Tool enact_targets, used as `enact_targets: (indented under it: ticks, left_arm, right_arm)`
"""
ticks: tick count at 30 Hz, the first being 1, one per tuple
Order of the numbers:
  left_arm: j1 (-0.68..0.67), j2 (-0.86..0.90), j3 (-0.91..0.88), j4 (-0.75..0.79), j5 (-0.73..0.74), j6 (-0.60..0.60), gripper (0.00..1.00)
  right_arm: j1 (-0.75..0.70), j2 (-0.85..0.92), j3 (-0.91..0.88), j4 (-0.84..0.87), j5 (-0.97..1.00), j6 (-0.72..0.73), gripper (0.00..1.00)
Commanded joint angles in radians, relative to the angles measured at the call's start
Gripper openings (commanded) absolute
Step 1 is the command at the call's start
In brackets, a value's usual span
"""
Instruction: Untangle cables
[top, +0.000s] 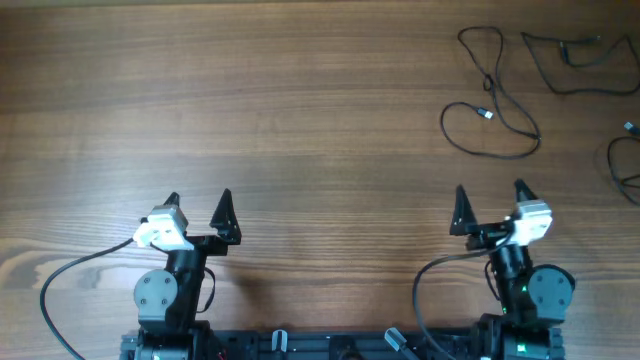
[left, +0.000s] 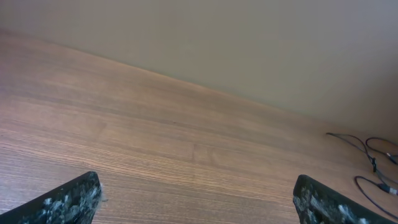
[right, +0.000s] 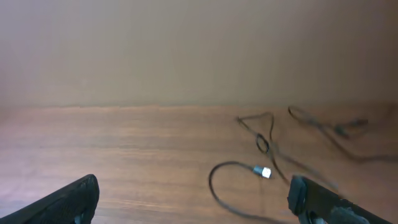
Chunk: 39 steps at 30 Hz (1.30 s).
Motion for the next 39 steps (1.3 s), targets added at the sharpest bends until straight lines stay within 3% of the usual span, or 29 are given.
enact_targets:
  ticks: [1, 12, 16, 34, 39]
  left_arm:
    - [-0.005, -0.002, -0.011, 0.004, -0.016, 0.013, 1.00]
    - [-0.005, -0.002, -0.011, 0.004, -0.016, 0.013, 1.00]
    - [-0.005, -0.002, -0.011, 0.004, -0.017, 0.013, 1.00]
    - [0.015, -0.007, -0.019, 0.019, -0.015, 0.011, 1.00]
    - [0.015, -0.007, -0.019, 0.022, 0.018, 0.214, 1.00]
  right_arm:
    - [0.090, -0.021, -0.003, -0.003, 0.035, -0.232, 1.00]
    - [0.107, -0.021, -0.003, -0.013, 0.172, -0.169, 1.00]
    - [0.107, -0.021, -0.003, -0.009, 0.274, -0.009, 1.00]
    - [0.107, -0.020, -0.003, -0.009, 0.270, -0.009, 1.00]
    - [0.107, -0.020, -0.003, -0.008, 0.270, -0.009, 1.00]
